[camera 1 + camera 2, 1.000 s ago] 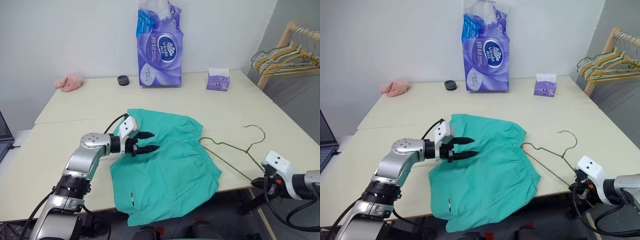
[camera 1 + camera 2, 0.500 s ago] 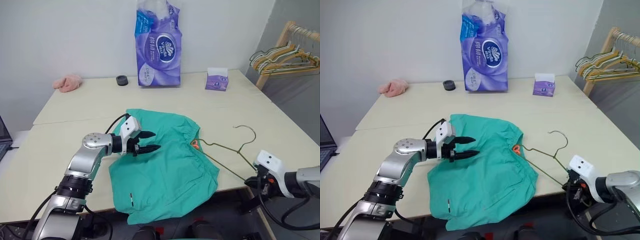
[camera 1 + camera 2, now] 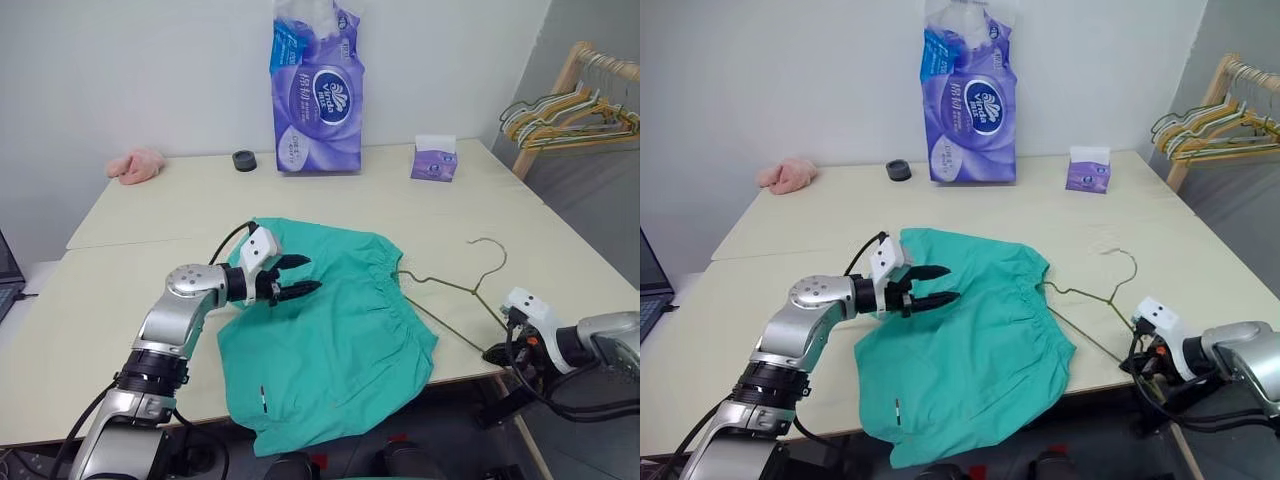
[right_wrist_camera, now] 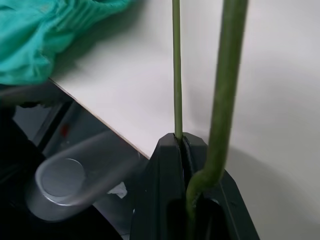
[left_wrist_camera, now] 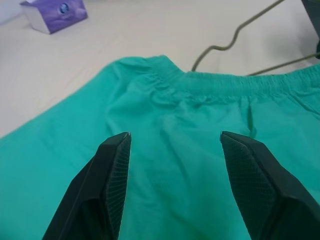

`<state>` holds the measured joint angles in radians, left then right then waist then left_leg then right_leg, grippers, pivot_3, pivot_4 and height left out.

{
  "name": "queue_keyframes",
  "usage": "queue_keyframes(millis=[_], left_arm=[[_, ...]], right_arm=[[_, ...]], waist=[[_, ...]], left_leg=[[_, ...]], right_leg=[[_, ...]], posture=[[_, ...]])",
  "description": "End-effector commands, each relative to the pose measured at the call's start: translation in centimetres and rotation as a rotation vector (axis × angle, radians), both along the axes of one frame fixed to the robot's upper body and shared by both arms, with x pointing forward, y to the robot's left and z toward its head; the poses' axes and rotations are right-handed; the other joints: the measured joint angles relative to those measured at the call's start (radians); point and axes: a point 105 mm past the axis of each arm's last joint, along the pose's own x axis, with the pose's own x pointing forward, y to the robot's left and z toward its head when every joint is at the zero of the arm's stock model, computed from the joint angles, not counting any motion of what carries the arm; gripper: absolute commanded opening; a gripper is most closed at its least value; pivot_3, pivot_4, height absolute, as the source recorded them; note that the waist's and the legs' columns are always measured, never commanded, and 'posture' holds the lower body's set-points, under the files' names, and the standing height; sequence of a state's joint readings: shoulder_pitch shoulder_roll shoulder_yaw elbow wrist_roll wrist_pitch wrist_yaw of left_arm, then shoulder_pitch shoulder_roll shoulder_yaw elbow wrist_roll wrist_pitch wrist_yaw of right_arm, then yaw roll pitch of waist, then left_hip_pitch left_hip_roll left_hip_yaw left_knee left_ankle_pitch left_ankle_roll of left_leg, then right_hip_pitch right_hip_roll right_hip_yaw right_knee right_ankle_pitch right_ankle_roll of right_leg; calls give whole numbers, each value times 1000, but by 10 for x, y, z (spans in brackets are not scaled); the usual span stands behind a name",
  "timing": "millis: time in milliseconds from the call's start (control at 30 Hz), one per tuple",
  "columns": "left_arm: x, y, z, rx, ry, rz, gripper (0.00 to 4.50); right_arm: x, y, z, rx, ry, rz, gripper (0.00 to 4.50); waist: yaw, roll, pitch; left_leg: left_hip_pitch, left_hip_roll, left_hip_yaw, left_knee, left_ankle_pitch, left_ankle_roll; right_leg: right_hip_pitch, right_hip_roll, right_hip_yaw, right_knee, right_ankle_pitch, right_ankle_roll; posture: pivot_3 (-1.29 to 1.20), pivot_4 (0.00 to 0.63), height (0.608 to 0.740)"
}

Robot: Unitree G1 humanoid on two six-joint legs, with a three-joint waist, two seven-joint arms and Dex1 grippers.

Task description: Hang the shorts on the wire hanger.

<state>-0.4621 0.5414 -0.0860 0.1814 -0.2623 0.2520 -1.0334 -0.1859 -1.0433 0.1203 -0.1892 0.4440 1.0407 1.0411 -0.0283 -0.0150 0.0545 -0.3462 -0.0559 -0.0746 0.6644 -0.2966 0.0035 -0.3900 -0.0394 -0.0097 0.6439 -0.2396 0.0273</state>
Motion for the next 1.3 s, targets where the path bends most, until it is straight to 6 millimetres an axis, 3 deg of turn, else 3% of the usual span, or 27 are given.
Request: queue_keyframes(millis=[33, 200, 333, 600, 700, 800, 1100, 1300], left_arm=[[12, 4, 21, -36, -94, 50, 3001], [23, 12, 29, -48, -152, 117, 3001], [25, 13, 30, -50, -163, 125, 3001], [26, 9, 31, -42, -191, 113, 3001], [25, 8, 29, -39, -192, 110, 3001], [24, 8, 27, -40, -190, 110, 3001], [22, 4, 23, -41, -190, 108, 3001], [26, 5, 28, -53, -206, 125, 3001]], right_arm=[[11, 8, 7, 30, -16, 7, 0], [11, 24, 24, 68, -51, 80, 0], [-3, 27, 18, 60, -3, 107, 0], [-17, -10, -6, -32, 96, -28, 0], [-9, -19, -12, -53, 96, -90, 0], [12, -7, -4, 26, 64, -141, 0], [50, 10, 1, 116, 44, -260, 0], [40, 18, 4, 140, 79, -230, 0]], waist=[[2, 0, 0], [5, 0, 0], [5, 0, 0], [16, 0, 0], [16, 0, -1], [16, -1, -2], [27, -1, -2], [29, -1, -2]], left_leg=[[0, 0, 0, 0, 0, 0], [0, 0, 0, 0, 0, 0], [-1, 0, -1, 0, 0, 0], [-1, -1, 0, 0, 0, 0], [0, 0, 0, 0, 0, 0], [0, 0, 0, 1, 0, 0], [0, -1, 0, 1, 0, 0], [-1, -1, 0, 1, 0, 0]], right_leg=[[0, 0, 0, 0, 0, 0], [0, 0, 0, 0, 1, -1], [-1, 0, -1, 0, 1, -1], [0, -1, 0, 0, 1, -1], [0, 0, 0, 0, 1, -1], [0, 0, 0, 0, 1, -1], [0, -1, 0, 1, 4, -5], [-1, -1, 0, 0, 4, -5]], posture=[[-65, 11, 740], [-66, 13, 740], [-71, 9, 740], [-66, 0, 740], [-54, 0, 740], [-46, 0, 740], [-42, 0, 740], [-41, 0, 740]])
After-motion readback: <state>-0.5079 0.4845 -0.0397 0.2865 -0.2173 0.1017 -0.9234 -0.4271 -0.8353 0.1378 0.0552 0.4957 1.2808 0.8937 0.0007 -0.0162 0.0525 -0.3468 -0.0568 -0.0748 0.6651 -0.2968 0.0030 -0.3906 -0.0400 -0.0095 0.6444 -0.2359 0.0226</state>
